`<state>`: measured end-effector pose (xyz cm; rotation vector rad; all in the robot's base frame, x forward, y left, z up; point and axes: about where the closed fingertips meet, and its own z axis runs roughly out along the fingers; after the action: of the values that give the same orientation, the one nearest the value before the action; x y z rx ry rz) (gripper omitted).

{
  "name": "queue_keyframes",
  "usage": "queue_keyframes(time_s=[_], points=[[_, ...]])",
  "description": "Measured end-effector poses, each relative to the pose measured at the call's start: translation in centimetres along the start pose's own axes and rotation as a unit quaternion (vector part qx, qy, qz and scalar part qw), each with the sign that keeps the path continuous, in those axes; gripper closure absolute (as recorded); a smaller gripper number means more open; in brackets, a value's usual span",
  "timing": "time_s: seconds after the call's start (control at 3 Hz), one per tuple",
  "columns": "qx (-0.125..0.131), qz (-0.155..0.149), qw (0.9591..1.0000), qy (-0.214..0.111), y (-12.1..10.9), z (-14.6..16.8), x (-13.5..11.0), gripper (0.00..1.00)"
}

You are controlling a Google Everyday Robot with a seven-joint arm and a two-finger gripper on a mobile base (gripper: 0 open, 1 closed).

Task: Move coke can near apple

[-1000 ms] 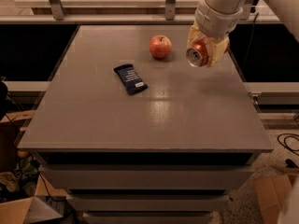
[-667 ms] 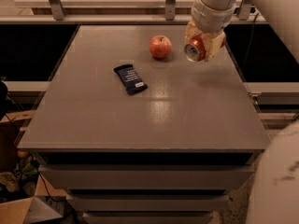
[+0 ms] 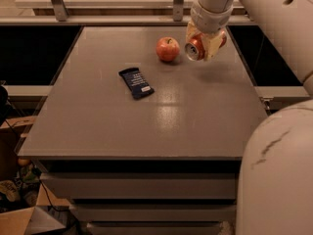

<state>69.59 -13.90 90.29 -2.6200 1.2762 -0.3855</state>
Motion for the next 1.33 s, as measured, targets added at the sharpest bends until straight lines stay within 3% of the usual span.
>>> queue_keyframes(time_s=[0.33, 0.67, 1.33], points=[[0.003, 0.023, 0.9997, 0.006, -0.8, 2.1, 0.0, 1.0], [-0.001, 0.038, 0.9993, 0.006, -1.6, 4.0, -0.3, 0.84], [0.0, 0.062, 0.9981, 0.008, -2.9, 5.7, 0.5, 0.37]])
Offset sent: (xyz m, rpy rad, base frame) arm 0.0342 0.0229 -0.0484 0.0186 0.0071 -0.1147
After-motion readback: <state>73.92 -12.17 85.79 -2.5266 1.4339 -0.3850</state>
